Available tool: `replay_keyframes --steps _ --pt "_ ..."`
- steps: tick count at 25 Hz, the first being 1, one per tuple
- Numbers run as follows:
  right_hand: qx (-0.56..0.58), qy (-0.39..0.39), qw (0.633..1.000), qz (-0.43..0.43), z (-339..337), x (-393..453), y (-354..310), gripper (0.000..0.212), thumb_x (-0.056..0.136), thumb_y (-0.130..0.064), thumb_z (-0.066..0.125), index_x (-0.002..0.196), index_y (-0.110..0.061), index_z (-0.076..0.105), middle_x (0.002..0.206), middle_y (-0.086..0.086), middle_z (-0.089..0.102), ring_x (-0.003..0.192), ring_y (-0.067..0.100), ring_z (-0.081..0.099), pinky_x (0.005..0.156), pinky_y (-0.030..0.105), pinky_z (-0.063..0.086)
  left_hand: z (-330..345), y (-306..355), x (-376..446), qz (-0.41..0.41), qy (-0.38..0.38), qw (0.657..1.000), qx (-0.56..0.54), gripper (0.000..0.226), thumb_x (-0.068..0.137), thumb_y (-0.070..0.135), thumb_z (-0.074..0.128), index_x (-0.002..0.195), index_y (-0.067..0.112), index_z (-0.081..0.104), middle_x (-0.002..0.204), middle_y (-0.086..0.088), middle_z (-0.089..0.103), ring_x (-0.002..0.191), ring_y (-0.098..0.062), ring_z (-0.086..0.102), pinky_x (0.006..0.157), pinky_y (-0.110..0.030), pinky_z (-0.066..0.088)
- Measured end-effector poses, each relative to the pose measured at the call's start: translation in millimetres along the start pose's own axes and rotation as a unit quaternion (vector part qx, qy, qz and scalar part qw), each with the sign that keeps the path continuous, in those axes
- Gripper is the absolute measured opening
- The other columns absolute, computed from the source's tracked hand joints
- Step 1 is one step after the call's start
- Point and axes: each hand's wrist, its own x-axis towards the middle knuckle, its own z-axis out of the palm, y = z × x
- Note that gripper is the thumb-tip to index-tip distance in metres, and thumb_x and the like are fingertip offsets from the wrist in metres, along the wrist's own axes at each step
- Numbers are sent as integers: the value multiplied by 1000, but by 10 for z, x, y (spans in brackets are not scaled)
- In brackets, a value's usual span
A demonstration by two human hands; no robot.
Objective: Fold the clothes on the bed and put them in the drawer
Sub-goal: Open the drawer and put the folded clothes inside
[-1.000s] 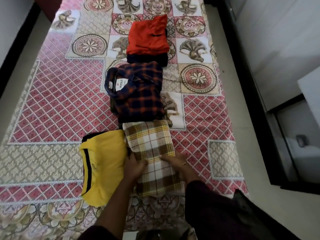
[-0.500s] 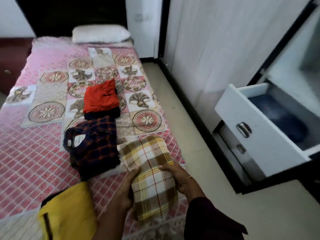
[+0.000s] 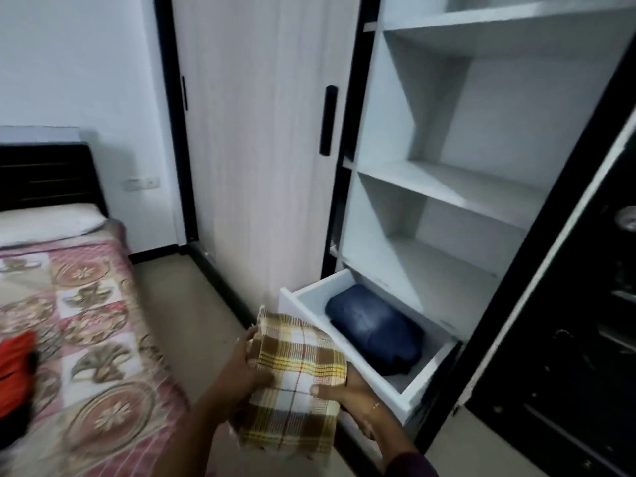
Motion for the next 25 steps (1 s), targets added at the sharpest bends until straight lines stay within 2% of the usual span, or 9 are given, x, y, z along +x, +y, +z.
replay_keyframes --steps 4,7,10,13,15,18,20,22,25 --pt "16 89 996 -16 -935 148 -523 35 82 1 64 115 -8 57 106 10 69 92 22 67 71 26 54 769 436 614 34 -21 999 18 77 79 -4 61 137 32 25 119 -3 51 104 -24 56 80 -40 54" --pt "-8 151 988 -23 -1420 227 -691 23 86 3 56 99 -16 57 91 5 67 81 20 64 65 28 51 1281 573 888 41 -101 994 14 86 68 7 66 136 37 21 120 -3 53 104 -20 59 79 -33 55" --pt "-27 216 976 -13 -1802 347 -676 26 81 3 54 102 -12 55 90 9 66 80 25 64 66 30 49 1630 523 1172 15 -145 989 17 89 74 -6 67 135 37 19 118 -2 55 100 -17 60 72 -26 54" --pt "-73 223 972 11 -2094 511 -632 41 70 -4 56 111 -7 55 93 13 68 79 27 64 64 30 47 1848 386 1444 -43 -162 986 4 88 77 -9 64 137 39 21 125 -6 53 106 -27 59 79 -37 56" --pt "-101 233 967 32 -2221 609 -654 37 74 0 54 110 -9 54 91 14 67 74 26 63 61 30 47 1915 319 1560 -68 -160 985 -9 83 76 -8 66 134 39 30 127 -9 52 109 -31 58 84 -44 55" --pt "-139 213 966 50 -2383 1034 -661 35 83 4 50 111 -16 50 85 8 64 66 19 60 51 23 47 1973 192 1927 -81 -120 990 -5 75 76 -11 65 133 28 35 119 -8 53 101 -26 60 76 -38 57" --pt "-157 199 966 44 -2438 1427 -605 36 87 -2 52 117 -21 47 92 3 63 77 18 61 60 23 48 1975 68 2201 -77 -77 994 -3 72 75 -12 63 130 26 35 121 -9 50 102 -23 58 68 -30 56" --pt "-196 180 963 37 -2444 1839 -533 38 89 -9 55 120 -27 45 101 -1 60 92 19 58 77 29 49 1967 -118 2483 -81 -10 997 -7 69 73 -4 66 126 29 37 130 -8 40 111 -27 51 77 -36 56" --pt "-261 108 958 51 -2305 2457 -427 34 91 -8 52 123 -17 48 109 -1 55 103 18 53 95 30 44 1960 -221 2853 -138 132 981 -21 64 80 12 65 134 25 35 142 -10 28 125 -33 39 102 -52 42"
